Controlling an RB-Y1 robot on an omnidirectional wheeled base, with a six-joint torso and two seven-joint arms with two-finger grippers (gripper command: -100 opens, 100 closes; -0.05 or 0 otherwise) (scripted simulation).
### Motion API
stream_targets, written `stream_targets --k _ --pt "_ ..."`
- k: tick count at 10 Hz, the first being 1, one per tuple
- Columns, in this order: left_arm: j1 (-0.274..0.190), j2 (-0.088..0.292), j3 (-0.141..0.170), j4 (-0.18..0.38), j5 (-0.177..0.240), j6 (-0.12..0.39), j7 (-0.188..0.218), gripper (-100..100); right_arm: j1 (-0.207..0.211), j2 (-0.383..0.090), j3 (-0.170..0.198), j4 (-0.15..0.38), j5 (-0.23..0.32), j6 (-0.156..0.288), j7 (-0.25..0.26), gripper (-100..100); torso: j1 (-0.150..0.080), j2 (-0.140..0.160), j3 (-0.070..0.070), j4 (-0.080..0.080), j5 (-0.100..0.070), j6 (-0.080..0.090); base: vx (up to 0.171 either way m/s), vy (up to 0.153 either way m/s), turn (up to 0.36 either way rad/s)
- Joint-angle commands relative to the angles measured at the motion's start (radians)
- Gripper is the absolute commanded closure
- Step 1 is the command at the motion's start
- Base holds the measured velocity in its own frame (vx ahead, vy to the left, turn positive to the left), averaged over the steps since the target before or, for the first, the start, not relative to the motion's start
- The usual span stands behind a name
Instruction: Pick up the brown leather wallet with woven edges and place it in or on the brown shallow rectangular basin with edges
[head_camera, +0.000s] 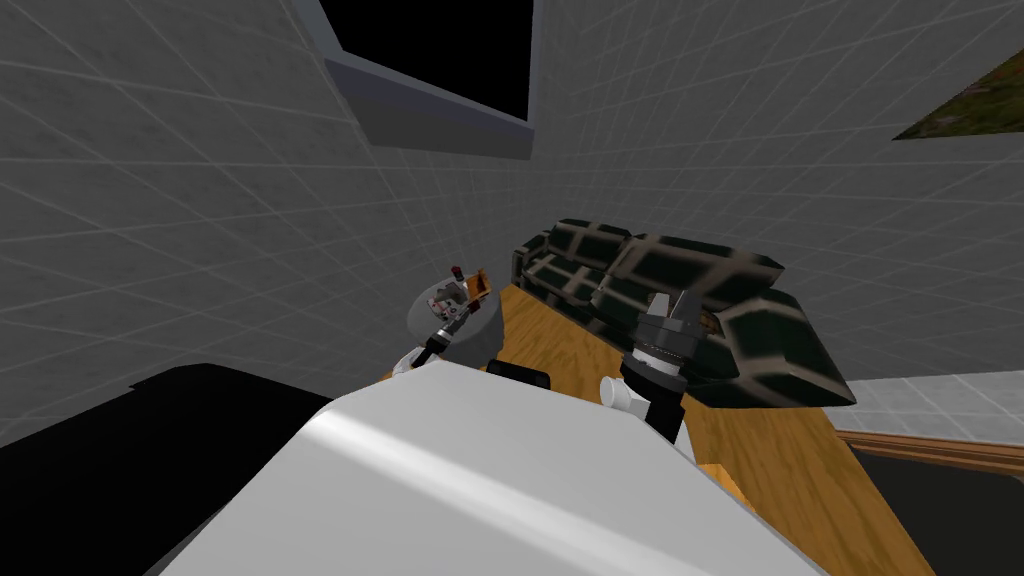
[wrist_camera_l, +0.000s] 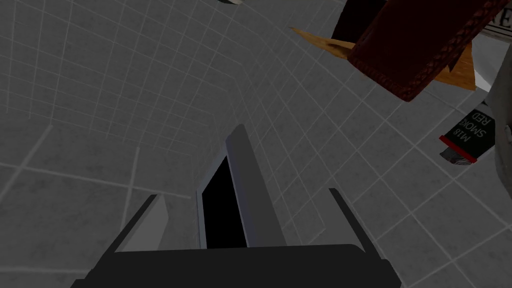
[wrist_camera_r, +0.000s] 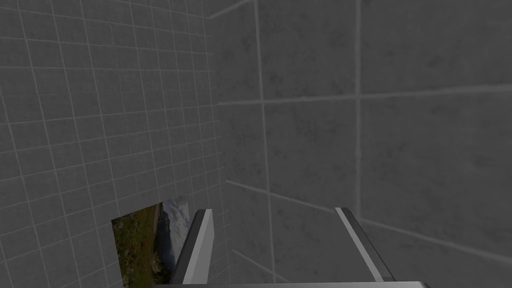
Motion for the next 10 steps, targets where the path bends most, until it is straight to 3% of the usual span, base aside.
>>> stream_targets --k 1,2,5,7,8,10 --pt "-0.002 0.013 -0.007 0.034 0.001 -0.005 -0.017 -100 0.0 0.0 0.0 0.0 0.0 0.0 0.0 0 0.0 0.0 0.0 0.0 0.0 0.0 -0.013 0.031 -0.119" --pt "-0.016 0.032 -0.023 0.07 0.003 -0.02 -0.048 -100 0.0 0.0 0.0 0.0 0.0 0.0 0.0 0 0.0 0.0 0.0 0.0 0.0 -0.001 -0.012 0.032 -0.211" --pt "-0.029 0.052 -0.04 0.148 0.006 -0.035 -0.078 -100 0.0 0.0 0.0 0.0 0.0 0.0 0.0 0 0.0 0.0 0.0 0.0 0.0 0.0 -0.014 0.029 -0.137" --pt "-0.054 0.089 -0.072 0.231 0.011 -0.063 -0.138 -100 0.0 0.0 0.0 0.0 0.0 0.0 0.0 0 -0.001 0.0 0.0 0.0 0.0 0.0 -0.007 0.031 -0.269" --pt "-0.054 0.089 -0.072 0.255 0.011 -0.063 -0.138 -100 0.0 0.0 0.0 0.0 0.0 0.0 0.0 0 0.0 -0.001 0.0 0.0 0.0 0.0 -0.001 0.039 -0.096" --pt "-0.078 0.122 -0.104 0.33 0.017 -0.09 -0.195 -100 0.0 0.0 0.0 0.0 0.0 0.0 0.0 0 0.0 -0.001 -0.001 0.0 0.0 -0.001 0.002 0.028 -0.213"
